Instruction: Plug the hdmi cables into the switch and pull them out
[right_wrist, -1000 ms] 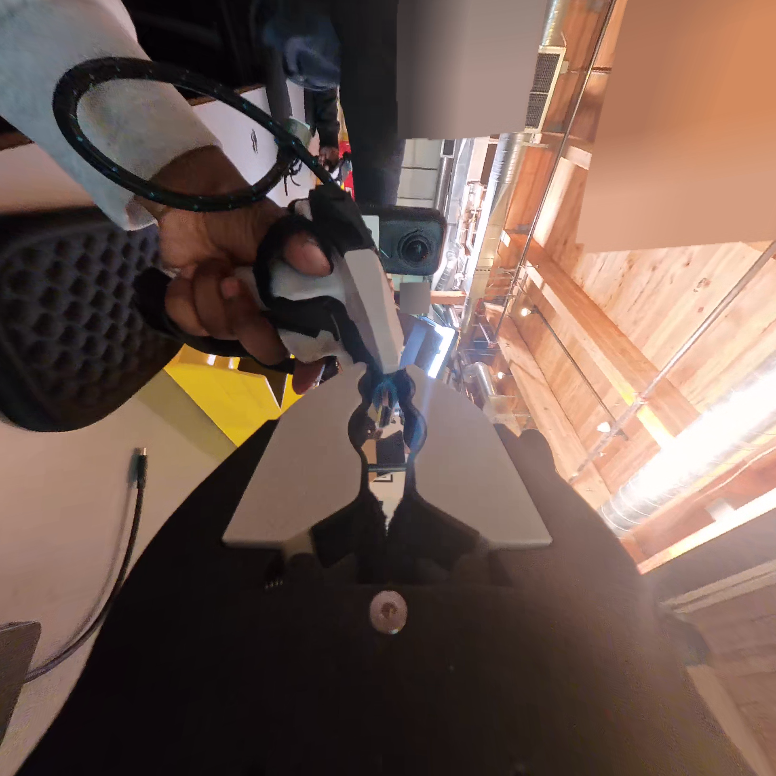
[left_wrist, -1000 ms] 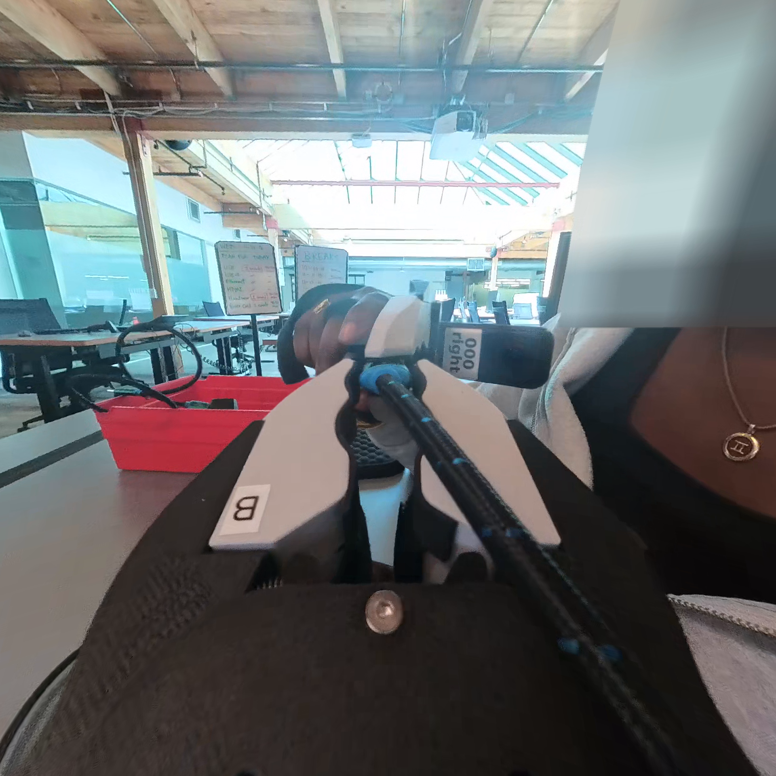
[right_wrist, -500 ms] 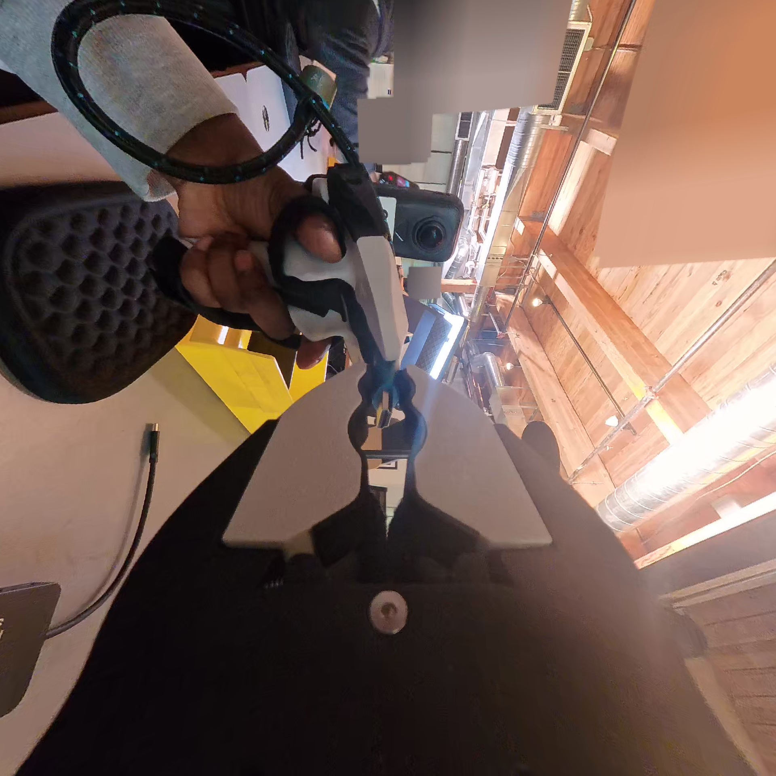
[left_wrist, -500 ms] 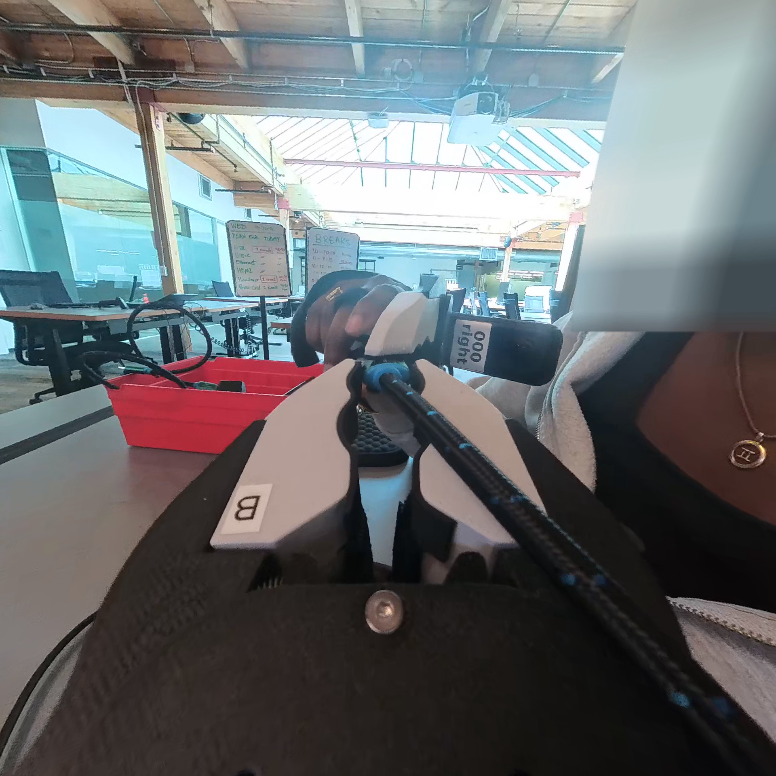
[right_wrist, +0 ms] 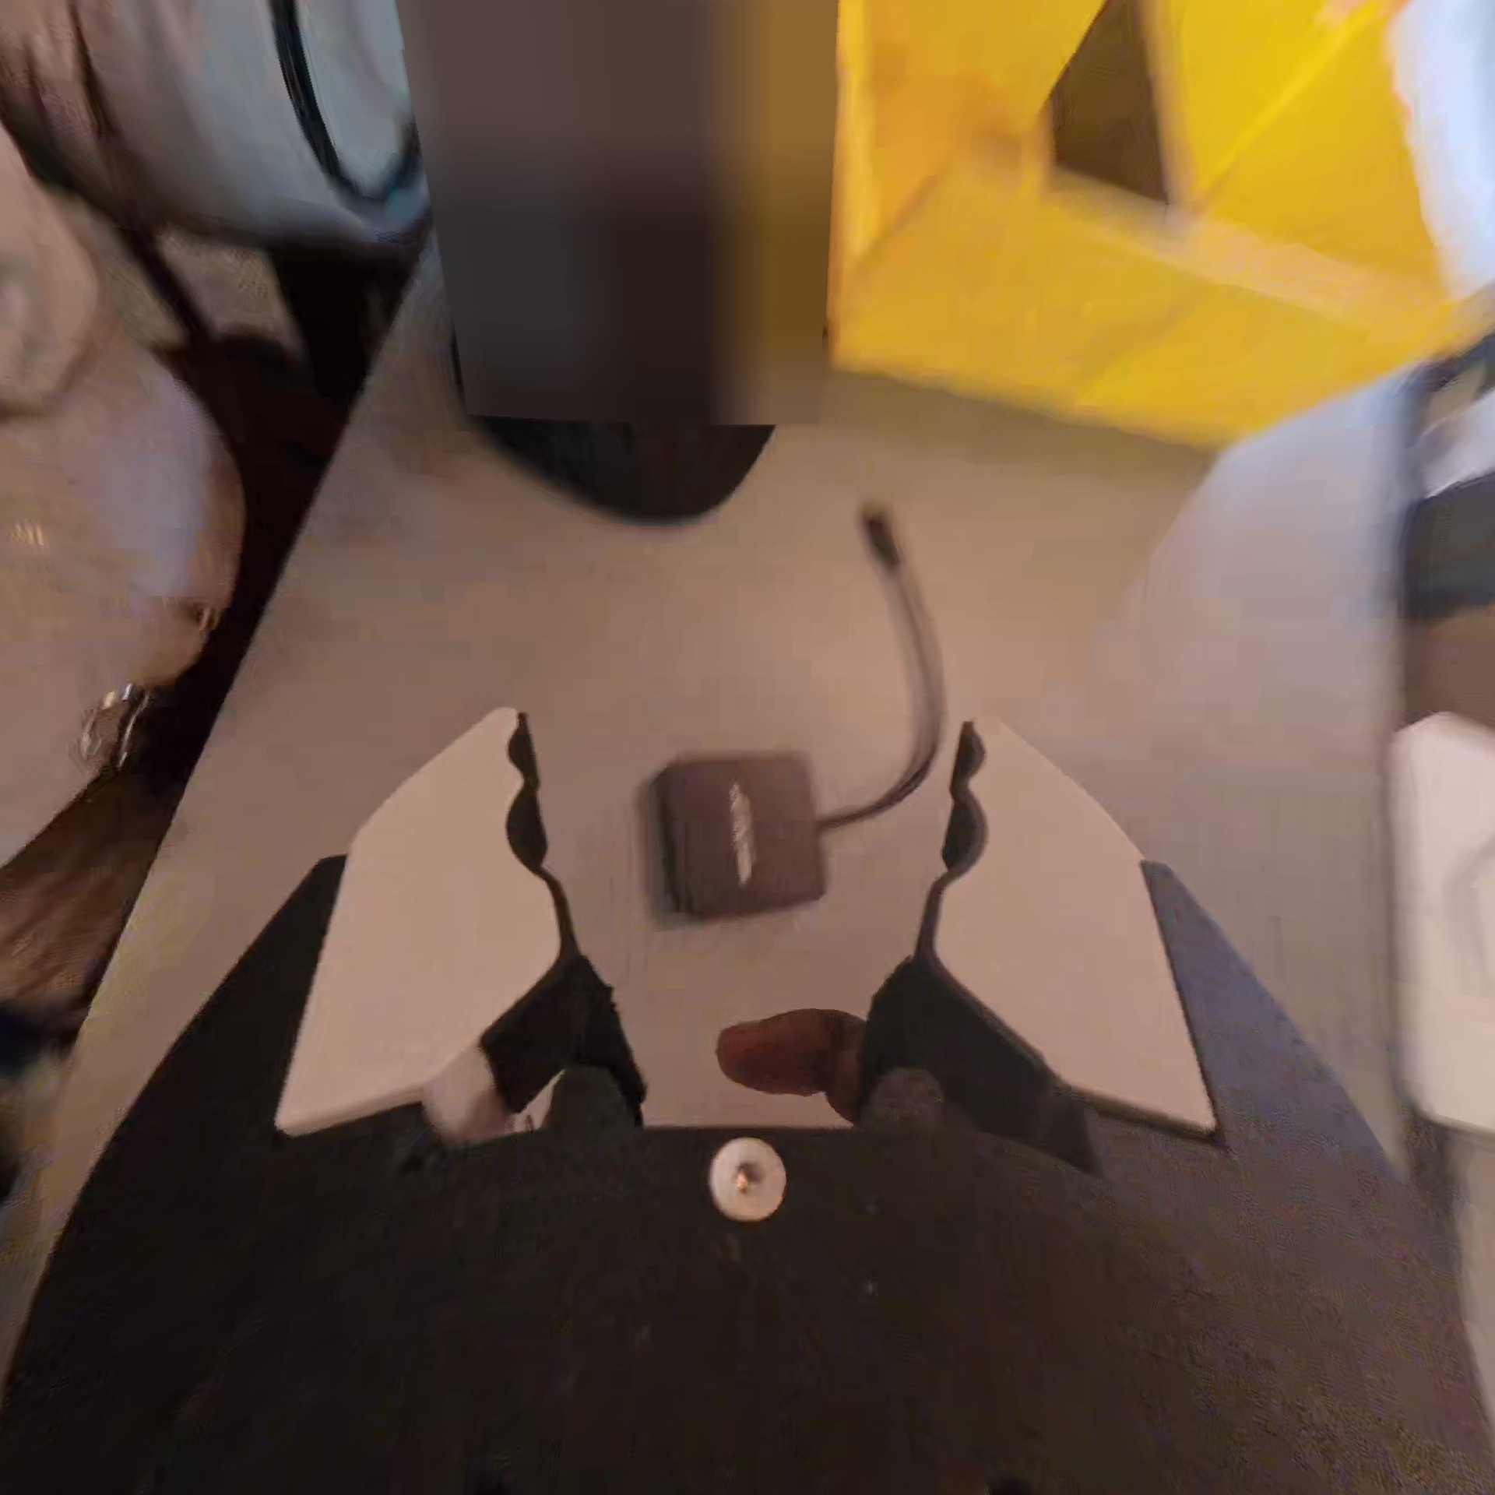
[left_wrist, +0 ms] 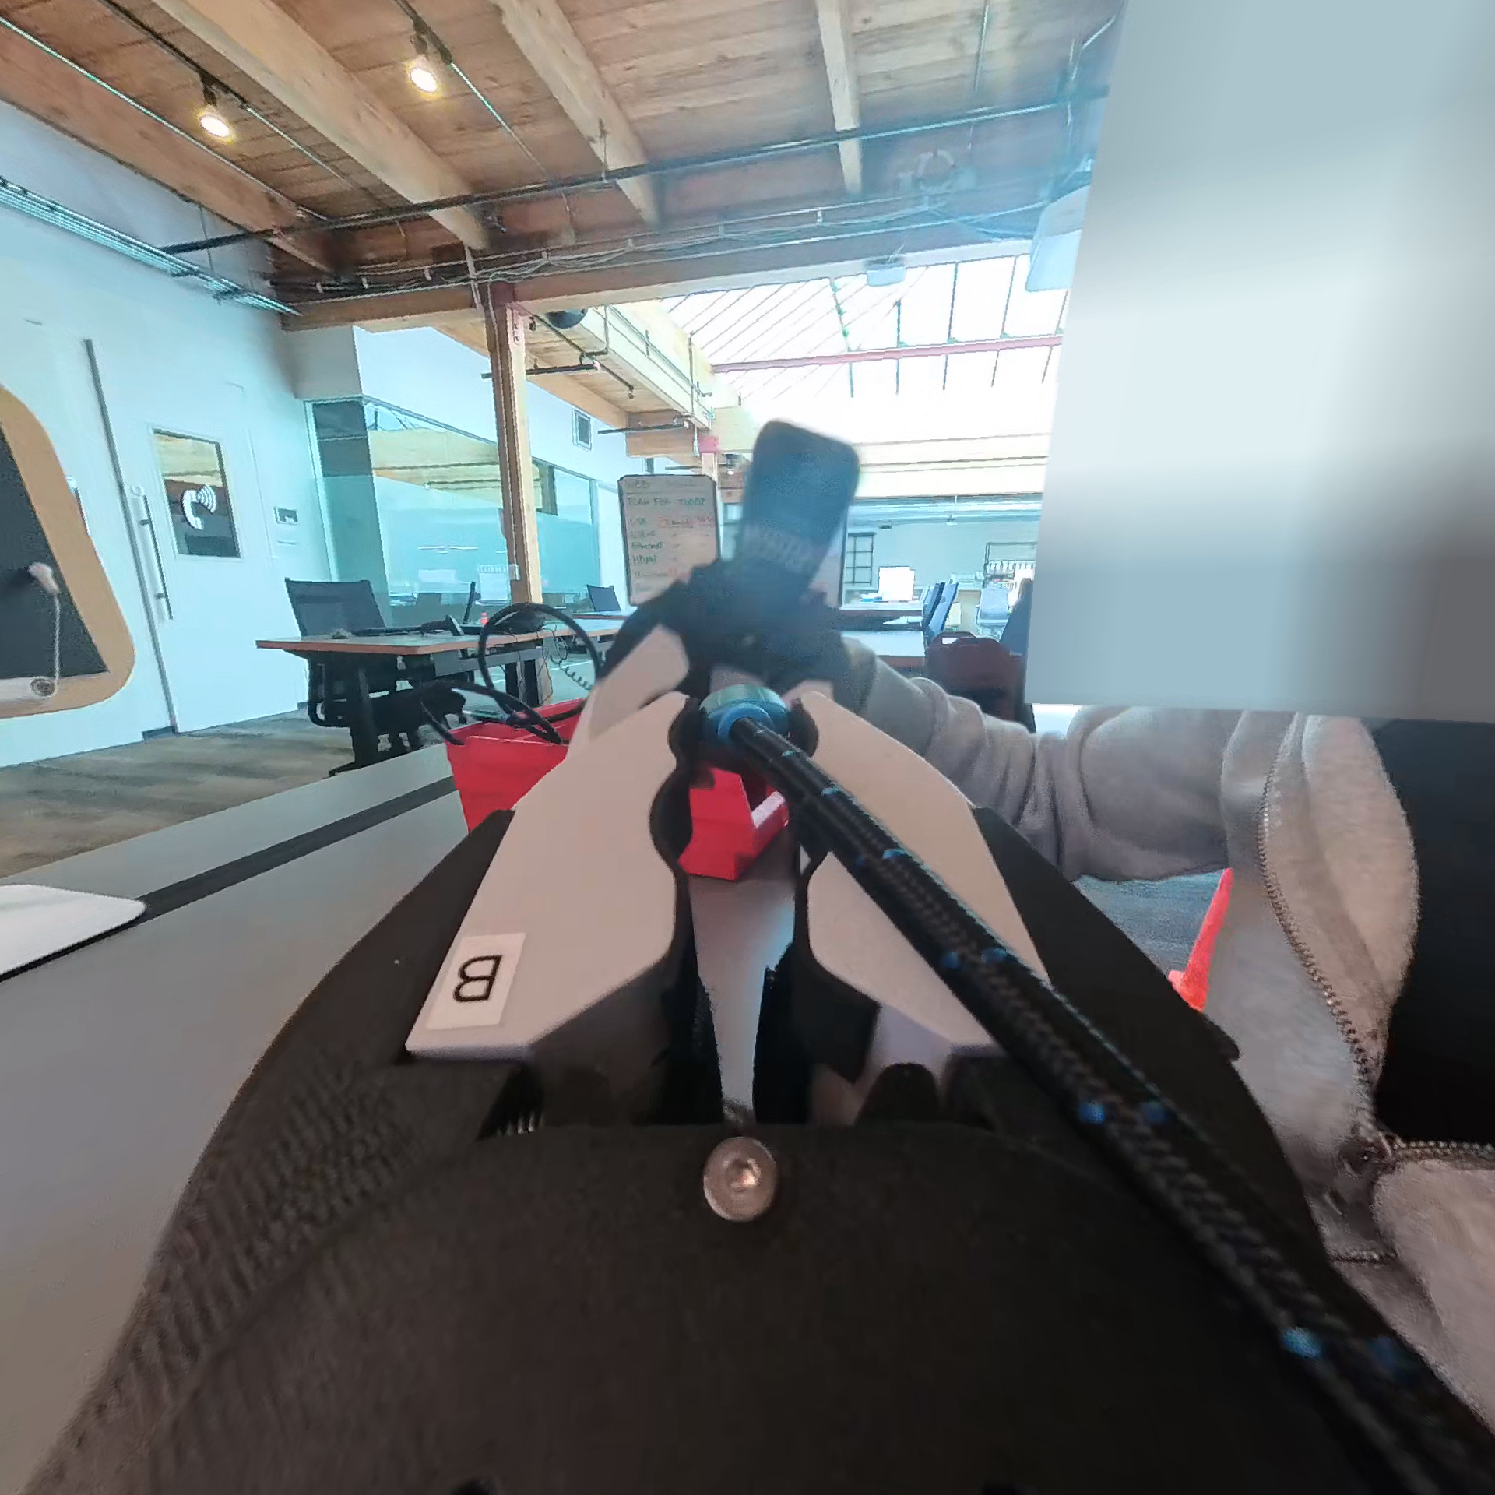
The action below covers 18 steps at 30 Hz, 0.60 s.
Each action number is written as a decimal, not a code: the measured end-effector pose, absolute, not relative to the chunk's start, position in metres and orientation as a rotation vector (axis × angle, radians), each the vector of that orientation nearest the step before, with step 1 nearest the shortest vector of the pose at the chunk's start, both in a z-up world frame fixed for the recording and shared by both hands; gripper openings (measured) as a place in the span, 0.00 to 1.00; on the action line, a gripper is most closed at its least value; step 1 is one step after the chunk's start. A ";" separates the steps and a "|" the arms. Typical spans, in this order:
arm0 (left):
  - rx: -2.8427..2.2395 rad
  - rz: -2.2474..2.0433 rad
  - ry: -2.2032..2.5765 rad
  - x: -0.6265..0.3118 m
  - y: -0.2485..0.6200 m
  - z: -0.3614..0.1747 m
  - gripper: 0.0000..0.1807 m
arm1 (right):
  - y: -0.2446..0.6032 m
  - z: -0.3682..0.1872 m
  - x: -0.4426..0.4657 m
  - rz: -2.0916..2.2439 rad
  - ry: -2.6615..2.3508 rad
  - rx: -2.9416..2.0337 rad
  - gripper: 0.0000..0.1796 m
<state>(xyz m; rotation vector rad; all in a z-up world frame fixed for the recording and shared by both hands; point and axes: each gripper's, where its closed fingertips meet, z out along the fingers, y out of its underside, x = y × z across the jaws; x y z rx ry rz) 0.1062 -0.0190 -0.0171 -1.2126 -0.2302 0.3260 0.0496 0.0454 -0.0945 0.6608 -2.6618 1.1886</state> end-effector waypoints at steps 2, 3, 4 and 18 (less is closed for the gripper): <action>-1.231 0.344 -0.215 0.104 -0.018 -0.023 0.11 | 0.057 -0.138 0.039 0.986 -2.876 0.602 0.57; -1.242 0.360 -0.212 0.102 -0.017 -0.026 0.11 | 0.060 -0.156 0.034 0.914 -2.949 0.554 0.57; -1.248 0.366 -0.208 0.100 -0.017 -0.029 0.11 | 0.061 -0.170 0.028 0.860 -2.999 0.507 0.55; -1.206 0.352 -0.167 0.099 -0.020 -0.035 0.11 | 0.119 -0.165 0.052 0.690 -2.958 0.511 0.37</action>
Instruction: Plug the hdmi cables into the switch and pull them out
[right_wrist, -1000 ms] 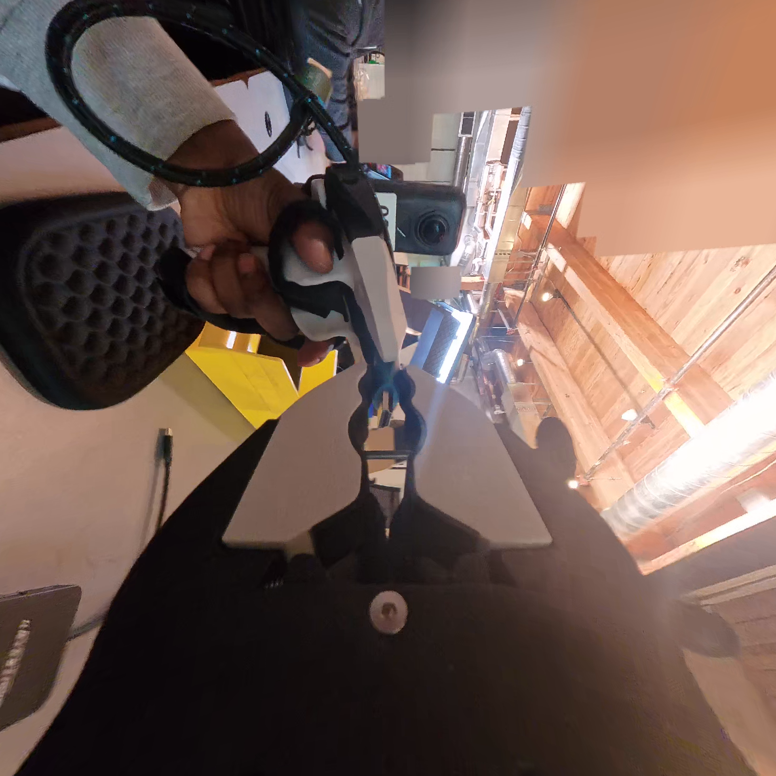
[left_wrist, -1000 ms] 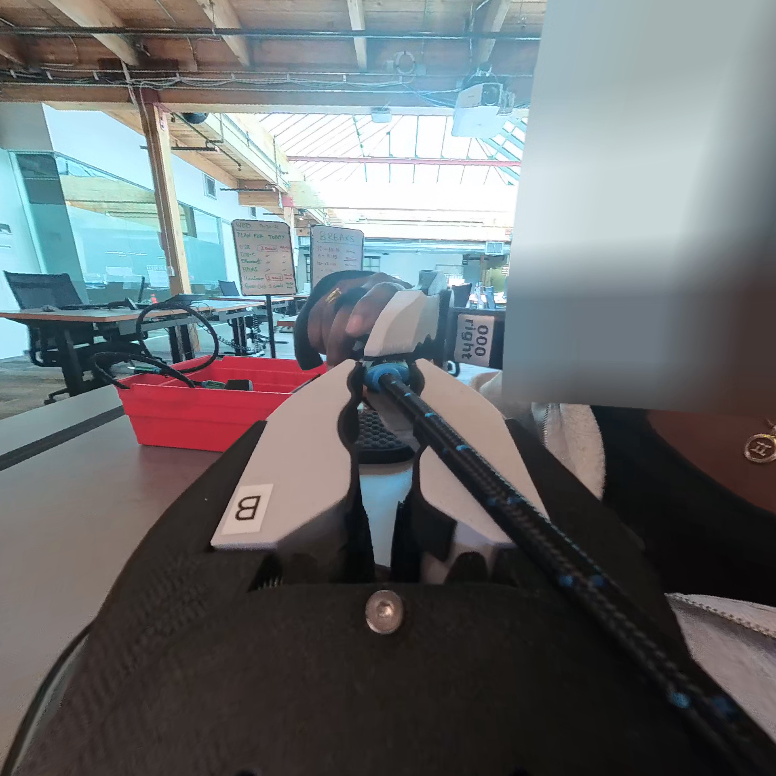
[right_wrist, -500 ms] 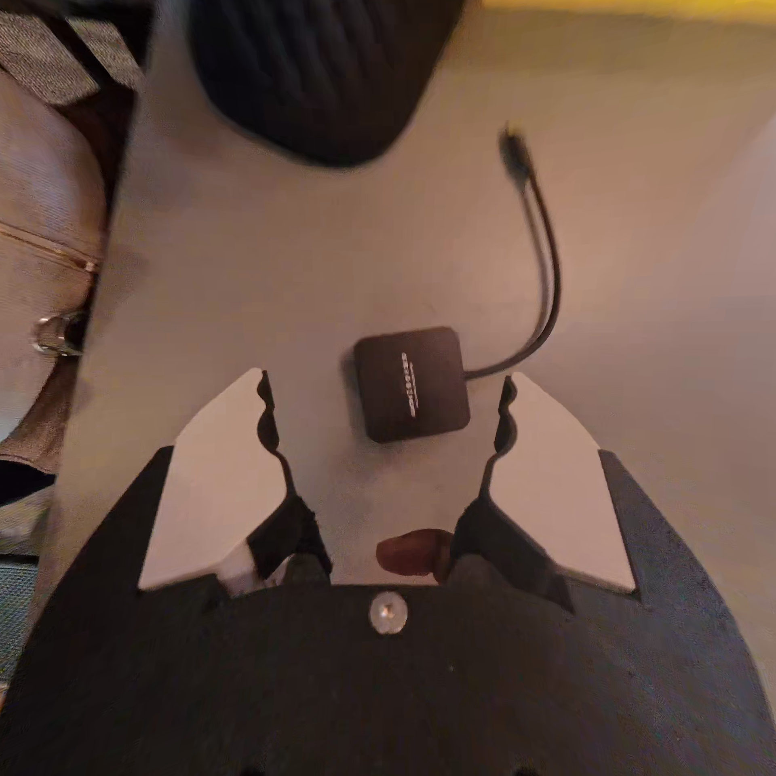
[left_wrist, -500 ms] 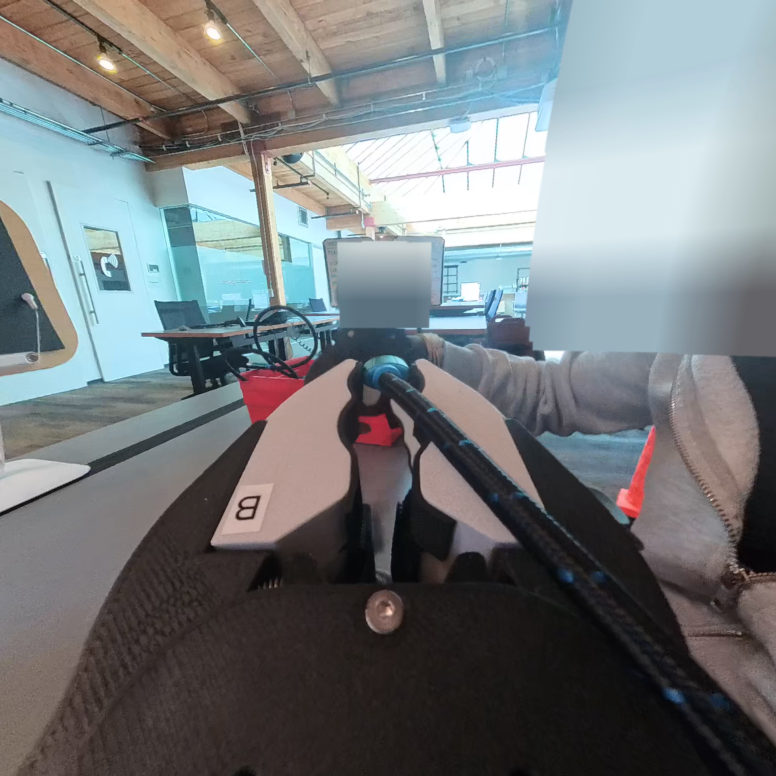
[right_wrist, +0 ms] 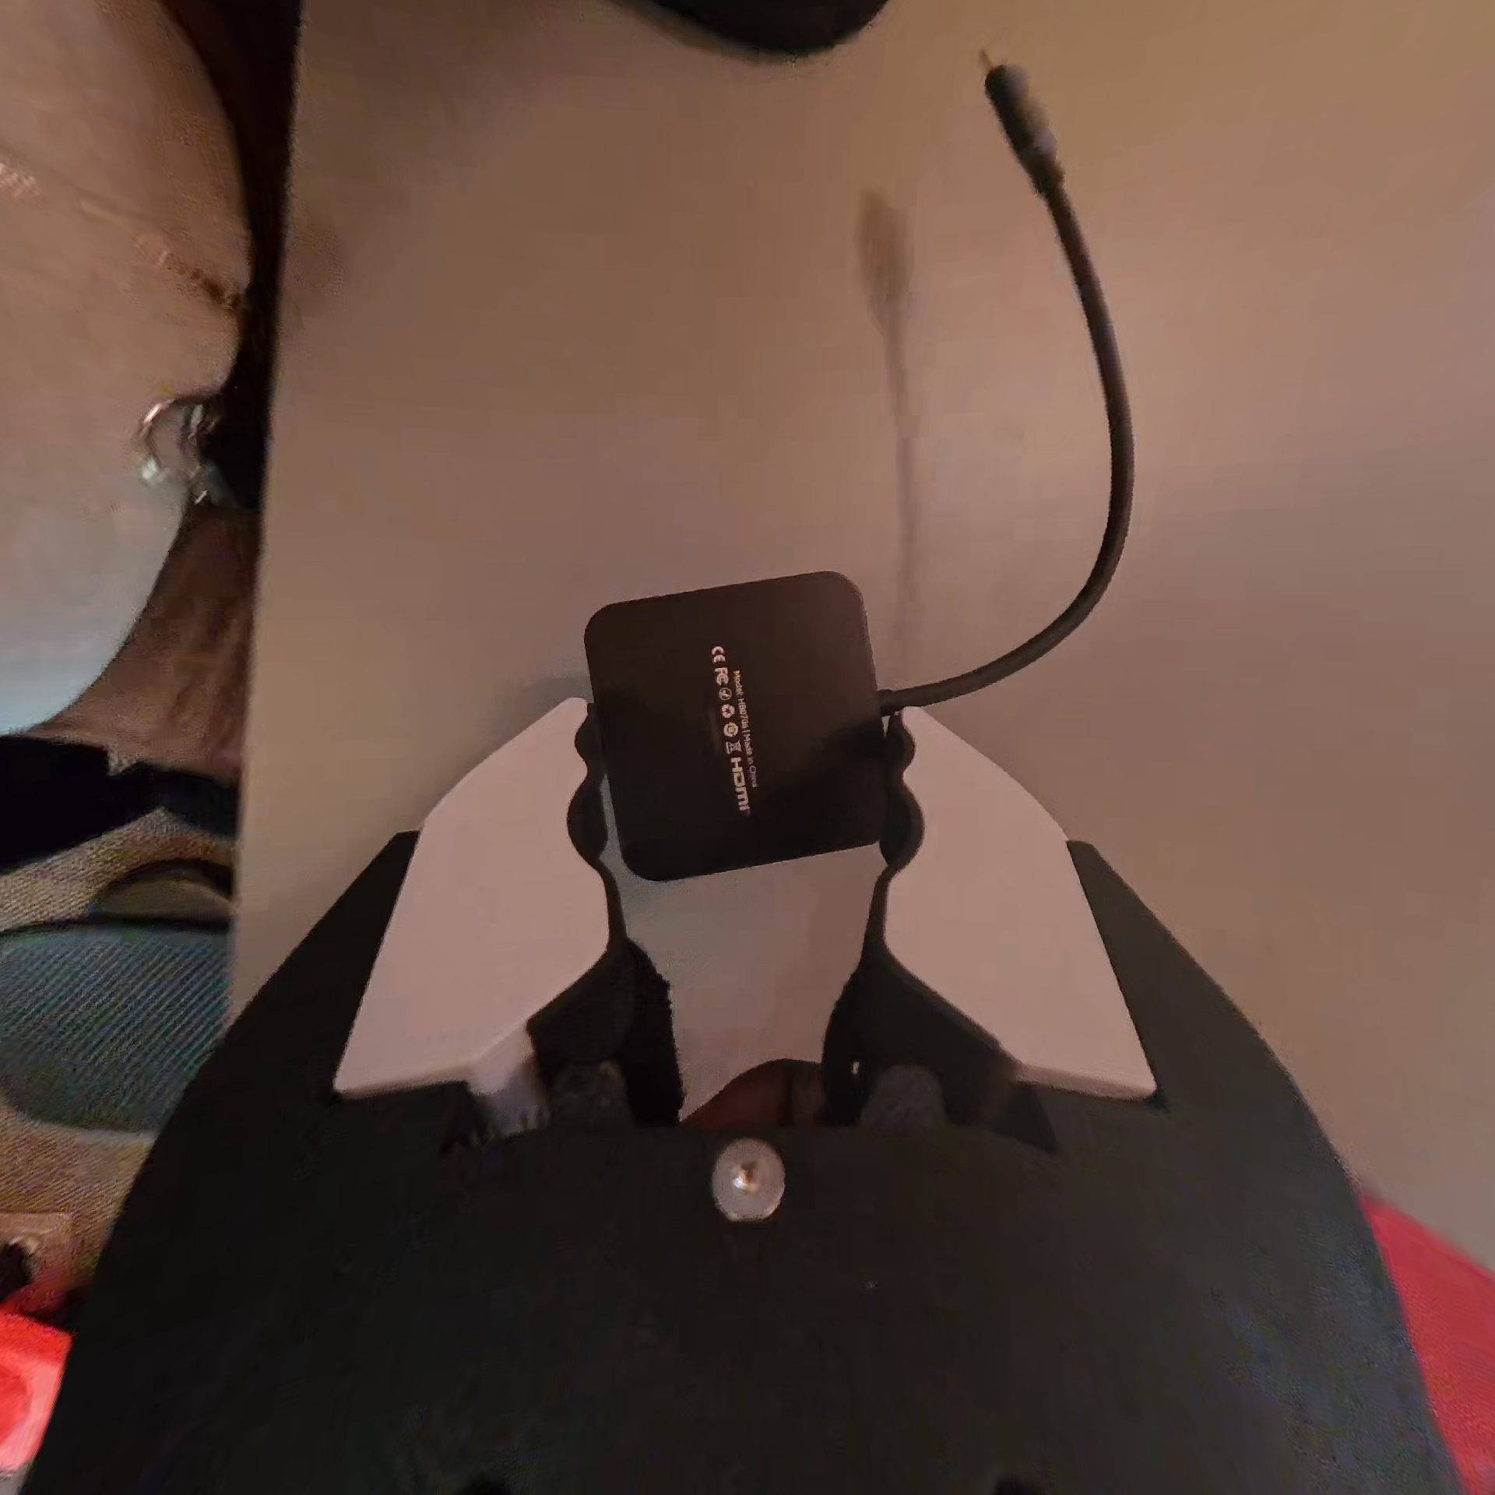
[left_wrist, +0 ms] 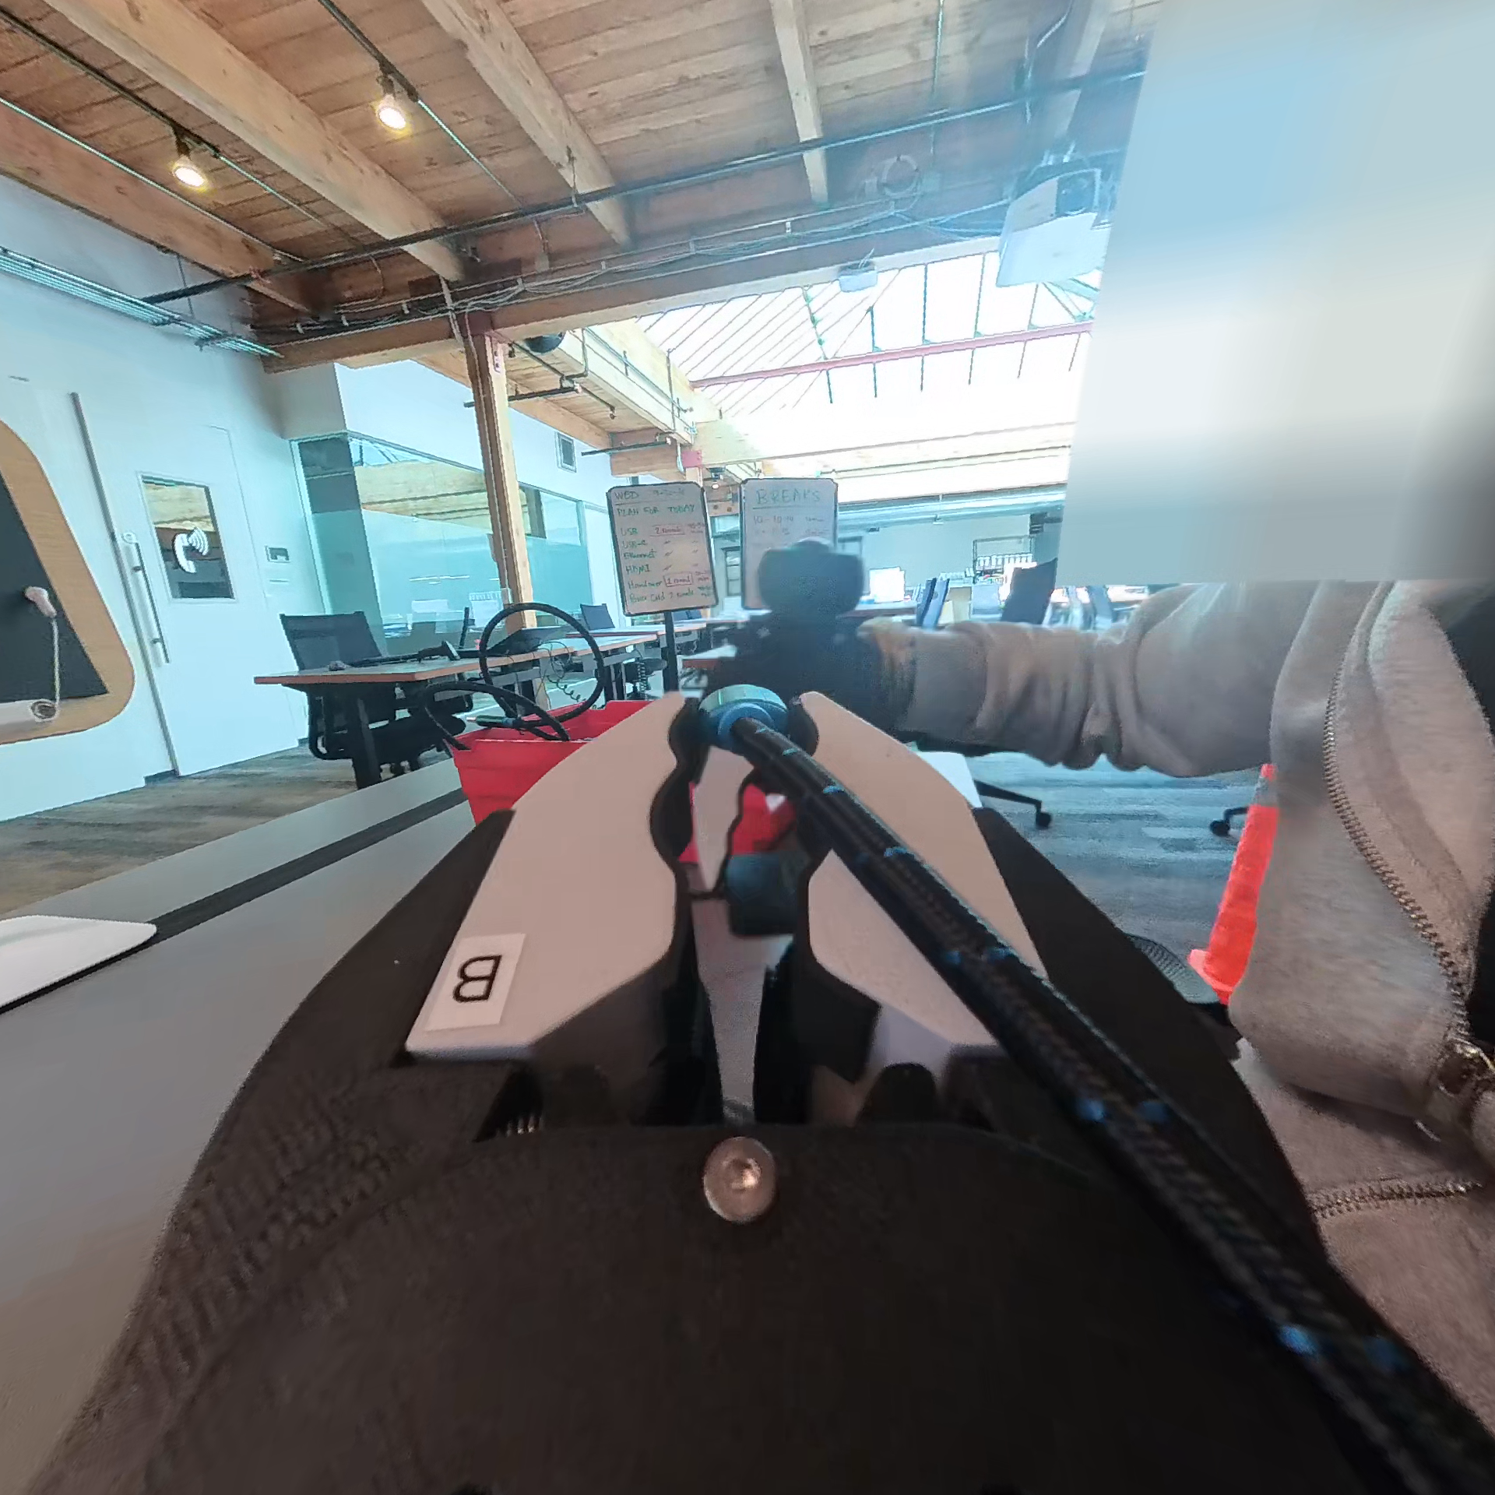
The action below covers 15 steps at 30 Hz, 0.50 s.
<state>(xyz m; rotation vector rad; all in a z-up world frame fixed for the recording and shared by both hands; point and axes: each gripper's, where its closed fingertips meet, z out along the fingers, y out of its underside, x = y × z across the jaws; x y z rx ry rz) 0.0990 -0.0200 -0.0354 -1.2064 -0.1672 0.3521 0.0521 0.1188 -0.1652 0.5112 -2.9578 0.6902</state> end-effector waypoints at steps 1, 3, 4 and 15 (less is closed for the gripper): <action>-1.199 0.344 -0.162 0.100 -0.019 -0.034 0.11 | 0.138 -0.160 0.058 0.654 -2.955 0.482 0.37; -1.183 0.335 -0.157 0.101 -0.019 -0.032 0.11 | 0.179 -0.157 0.068 0.545 -2.972 0.399 0.37; -1.179 0.331 -0.154 0.101 -0.018 -0.032 0.11 | 0.200 -0.158 0.073 0.489 -2.993 0.351 0.37; -1.199 0.343 -0.135 0.102 -0.010 -0.035 0.11 | 0.303 -0.197 0.086 -0.005 -3.136 0.001 0.39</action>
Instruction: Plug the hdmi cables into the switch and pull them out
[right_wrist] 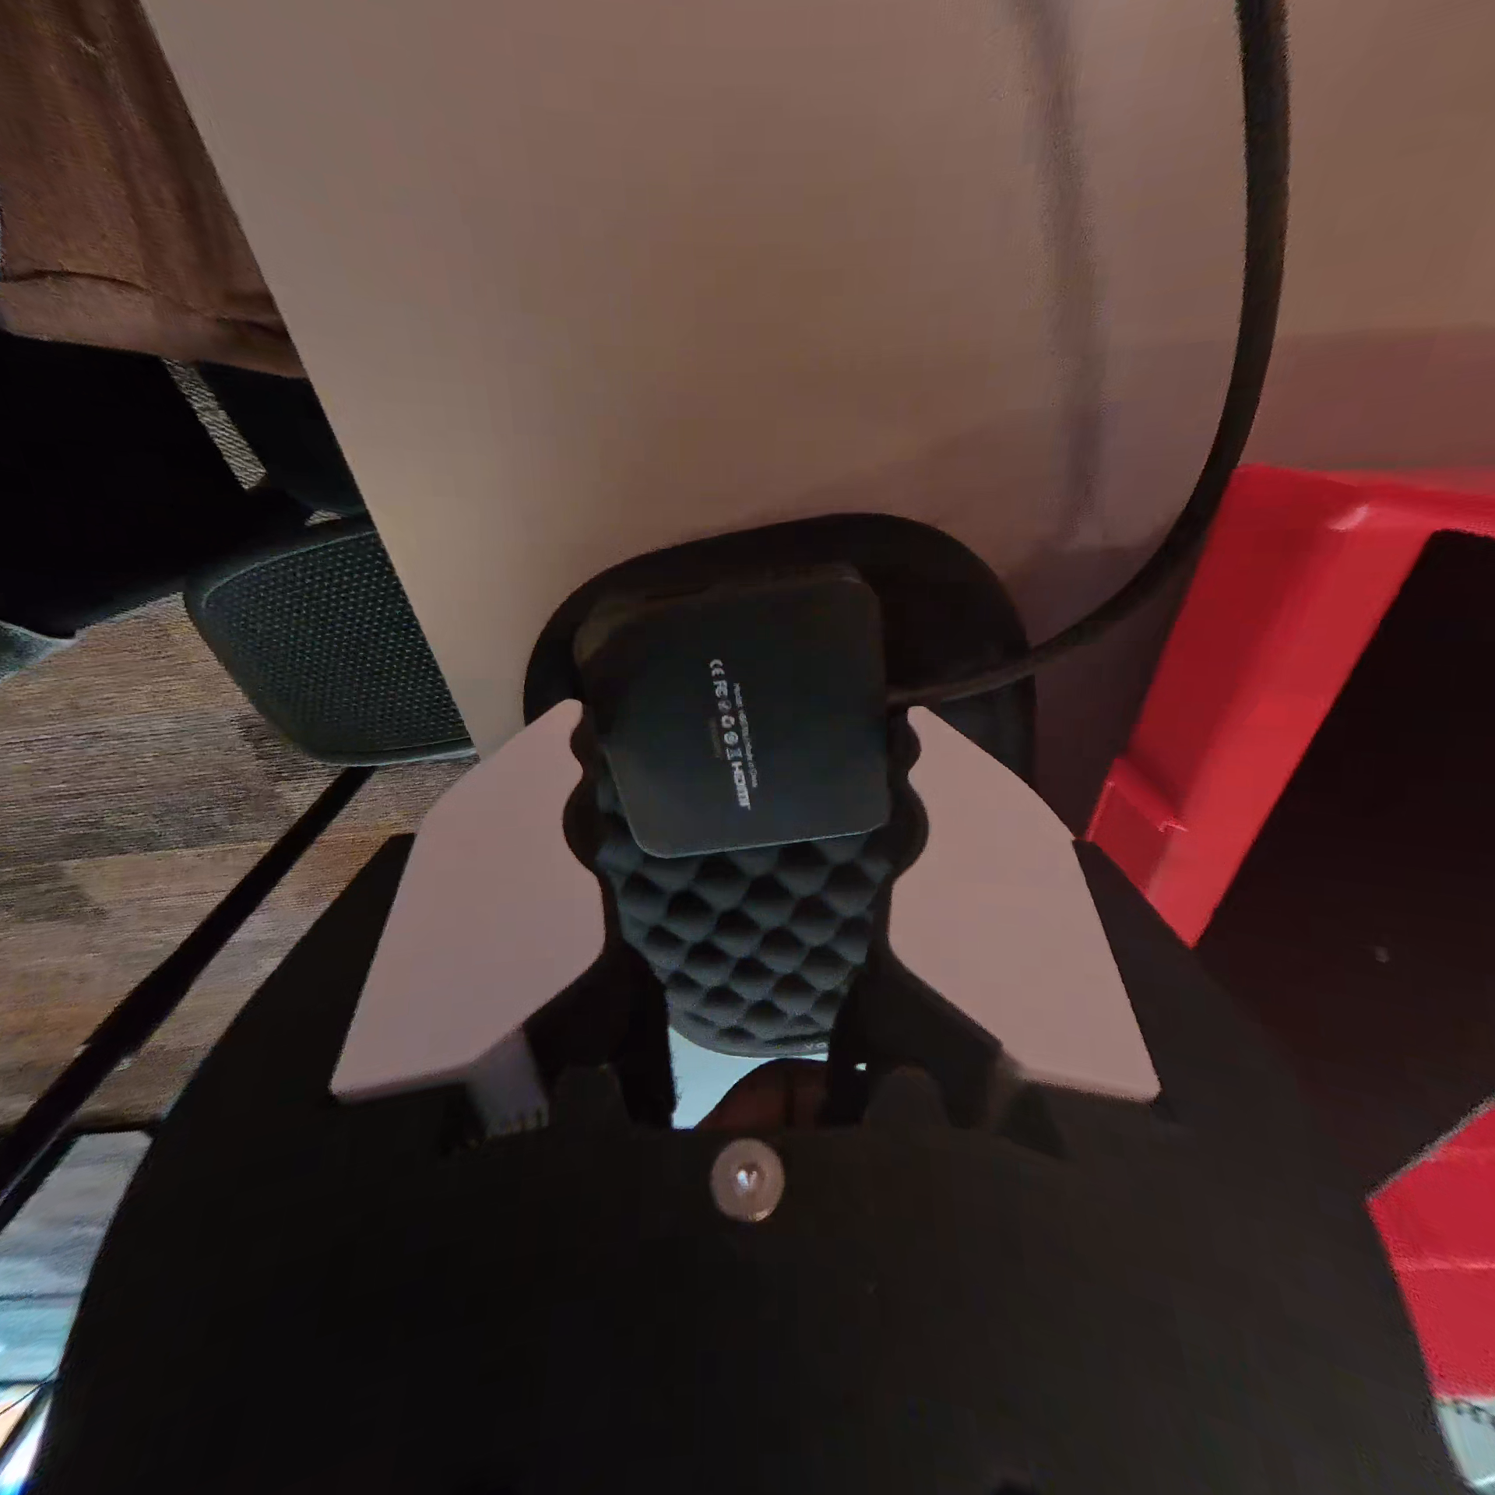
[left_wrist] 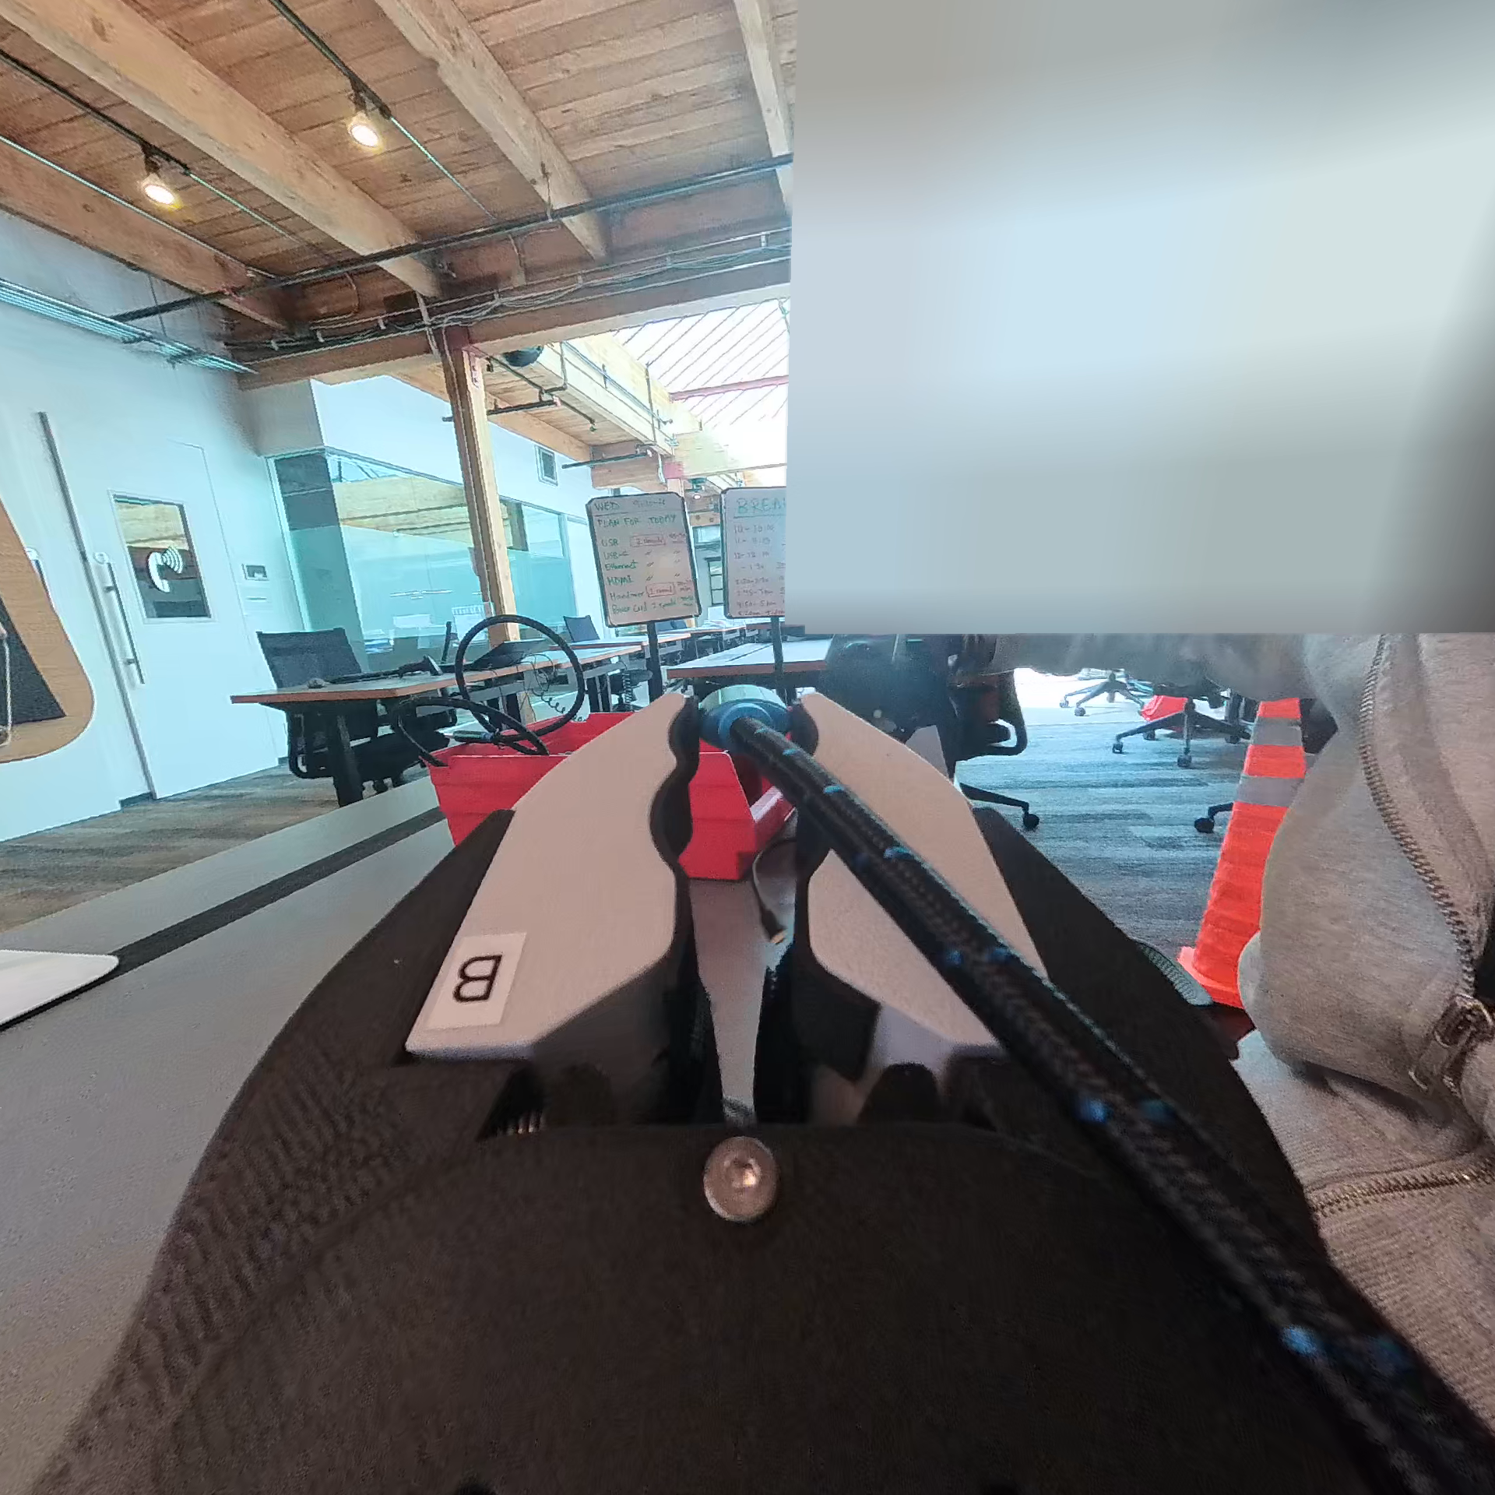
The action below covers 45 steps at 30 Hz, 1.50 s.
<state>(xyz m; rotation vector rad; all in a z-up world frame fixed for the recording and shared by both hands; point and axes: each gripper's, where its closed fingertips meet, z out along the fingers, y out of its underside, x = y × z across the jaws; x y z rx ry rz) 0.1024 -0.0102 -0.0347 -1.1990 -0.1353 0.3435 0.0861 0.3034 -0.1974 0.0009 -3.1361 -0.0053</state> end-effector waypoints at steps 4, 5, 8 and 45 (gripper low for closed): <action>-1.189 0.342 -0.130 0.104 -0.013 -0.033 0.11 | 0.303 -0.204 0.086 -0.046 -3.160 -0.041 0.41; -1.185 0.339 -0.126 0.104 -0.013 -0.032 0.11 | 0.303 -0.206 0.086 -0.038 -3.158 -0.052 0.41; -1.179 0.326 -0.113 0.107 -0.012 -0.032 0.11 | 0.302 -0.209 0.086 0.016 -3.146 -0.093 0.42; -1.845 0.699 0.042 0.094 0.019 -0.124 0.11 | 0.014 -0.164 0.058 1.338 -2.478 0.522 0.41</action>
